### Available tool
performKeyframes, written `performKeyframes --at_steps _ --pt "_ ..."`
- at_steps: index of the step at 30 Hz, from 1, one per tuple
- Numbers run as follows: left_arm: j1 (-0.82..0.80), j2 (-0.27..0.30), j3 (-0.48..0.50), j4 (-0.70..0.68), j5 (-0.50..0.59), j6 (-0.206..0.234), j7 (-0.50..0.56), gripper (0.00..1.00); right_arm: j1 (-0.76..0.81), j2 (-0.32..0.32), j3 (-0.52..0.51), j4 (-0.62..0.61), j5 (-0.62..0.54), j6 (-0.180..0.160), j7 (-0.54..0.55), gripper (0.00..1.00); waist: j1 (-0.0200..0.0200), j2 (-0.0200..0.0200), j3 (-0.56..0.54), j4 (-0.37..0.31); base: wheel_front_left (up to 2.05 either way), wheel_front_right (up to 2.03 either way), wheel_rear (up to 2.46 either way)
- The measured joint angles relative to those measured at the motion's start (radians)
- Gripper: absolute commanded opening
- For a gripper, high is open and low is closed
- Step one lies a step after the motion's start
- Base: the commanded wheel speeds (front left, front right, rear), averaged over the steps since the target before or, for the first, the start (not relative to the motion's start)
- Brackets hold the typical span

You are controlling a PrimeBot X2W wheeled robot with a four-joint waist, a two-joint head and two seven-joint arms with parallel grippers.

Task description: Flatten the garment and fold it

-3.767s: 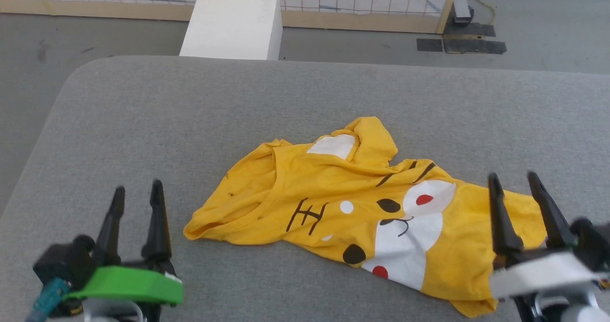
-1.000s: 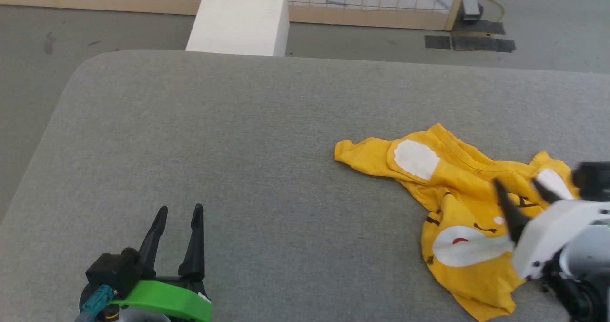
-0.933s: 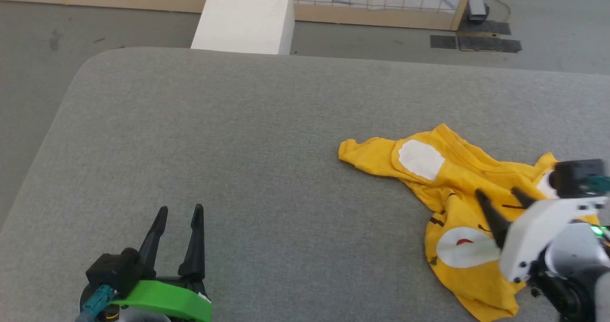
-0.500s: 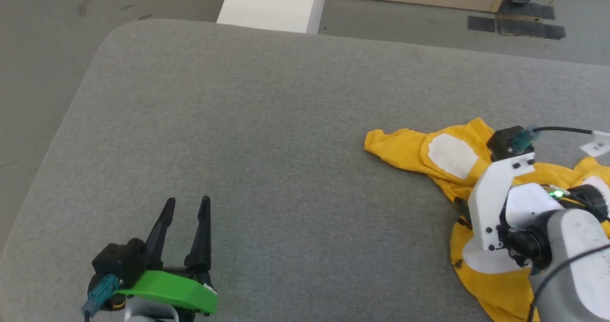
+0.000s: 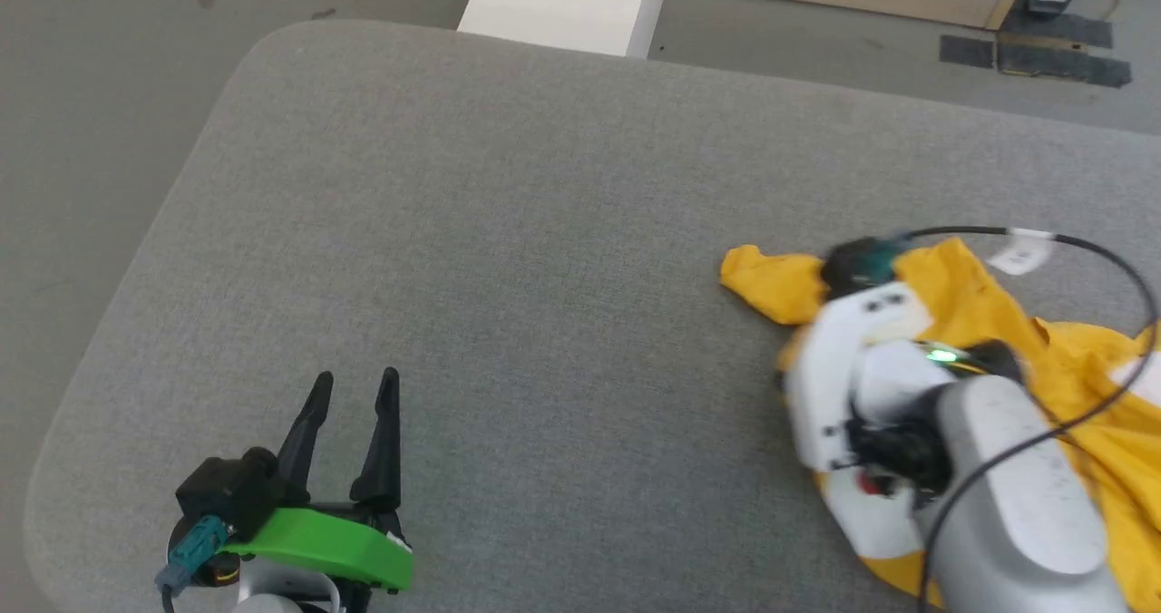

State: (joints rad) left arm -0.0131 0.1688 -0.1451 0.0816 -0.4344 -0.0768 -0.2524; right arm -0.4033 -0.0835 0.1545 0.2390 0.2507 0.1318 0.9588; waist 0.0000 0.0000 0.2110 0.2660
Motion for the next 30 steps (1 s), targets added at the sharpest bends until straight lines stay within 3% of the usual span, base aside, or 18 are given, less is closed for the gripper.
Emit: performKeyframes --at_steps 10,15,16,17,18,22,30 --pt "0.005 0.011 0.022 -0.023 -0.002 0.018 0.000 1.00 -0.005 0.031 0.393 -0.119 0.328 0.000 -0.033 0.00 0.0000 0.0000 -0.033 -0.040 0.00 0.00 0.00" --pt "0.019 0.013 0.025 -0.022 -0.019 0.021 0.000 1.00 0.064 0.030 0.485 -0.072 0.340 0.000 0.000 0.00 0.0000 0.0000 -0.030 -0.032 0.00 0.00 0.00" --pt "0.019 0.013 0.022 -0.020 -0.019 0.021 0.000 1.00 0.069 0.026 0.490 -0.055 0.326 0.000 -0.006 0.20 0.0000 0.0000 -0.029 -0.028 0.00 0.00 0.00" --pt "0.019 0.012 0.020 -0.018 -0.019 0.021 0.000 1.00 0.072 0.023 0.485 -0.037 0.313 0.000 -0.024 0.84 0.0000 0.0000 -0.028 -0.025 0.00 0.00 0.00" --pt "0.019 0.011 0.017 -0.015 -0.020 0.021 0.000 1.00 0.073 0.021 0.480 -0.025 0.300 0.000 -0.044 1.00 0.0000 0.0000 -0.028 -0.022 0.00 0.00 0.00" --pt "0.019 0.009 0.012 -0.005 -0.023 0.021 0.000 1.00 0.071 0.022 0.445 -0.006 0.287 0.000 -0.121 1.00 0.0000 0.0000 -0.034 -0.017 0.00 0.00 0.00" --pt "0.040 0.009 0.007 -0.012 -0.021 0.031 0.000 1.00 0.038 0.031 0.272 -0.162 0.287 0.000 -0.247 1.00 0.0000 0.0000 -0.084 -0.051 0.00 0.00 0.00"
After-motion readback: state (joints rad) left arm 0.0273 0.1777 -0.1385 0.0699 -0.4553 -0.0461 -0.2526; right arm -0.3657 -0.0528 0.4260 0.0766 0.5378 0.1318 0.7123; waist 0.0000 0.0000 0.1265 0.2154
